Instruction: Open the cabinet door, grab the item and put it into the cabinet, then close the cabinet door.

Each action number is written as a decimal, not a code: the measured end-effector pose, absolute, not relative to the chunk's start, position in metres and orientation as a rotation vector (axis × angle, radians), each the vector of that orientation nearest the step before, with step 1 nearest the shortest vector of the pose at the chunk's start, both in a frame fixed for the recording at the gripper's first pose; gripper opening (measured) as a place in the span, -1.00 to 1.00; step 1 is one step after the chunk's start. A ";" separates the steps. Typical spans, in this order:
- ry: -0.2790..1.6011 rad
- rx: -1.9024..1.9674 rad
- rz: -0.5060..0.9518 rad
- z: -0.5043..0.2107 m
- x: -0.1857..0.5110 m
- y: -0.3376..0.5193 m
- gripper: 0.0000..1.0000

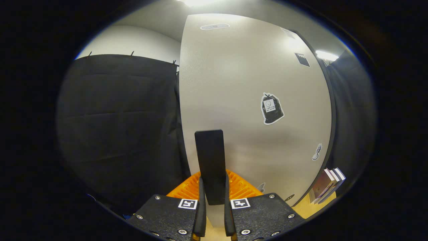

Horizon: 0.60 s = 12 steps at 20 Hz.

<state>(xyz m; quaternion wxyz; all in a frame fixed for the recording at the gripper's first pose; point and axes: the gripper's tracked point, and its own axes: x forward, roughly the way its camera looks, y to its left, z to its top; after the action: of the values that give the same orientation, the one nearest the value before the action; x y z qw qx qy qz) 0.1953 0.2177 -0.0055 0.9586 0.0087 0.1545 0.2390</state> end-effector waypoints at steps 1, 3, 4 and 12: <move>0.314 0.018 0.490 -0.004 0.192 0.216 -0.56; 0.321 0.019 0.500 0.000 0.184 0.210 -0.56; 0.325 0.019 0.504 0.001 0.181 0.207 -0.56; 0.338 0.030 0.499 0.004 0.169 0.185 -0.56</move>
<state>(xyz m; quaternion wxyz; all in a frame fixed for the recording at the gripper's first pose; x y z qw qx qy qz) 0.1694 0.1845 0.0044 0.9549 0.0146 0.1663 0.2456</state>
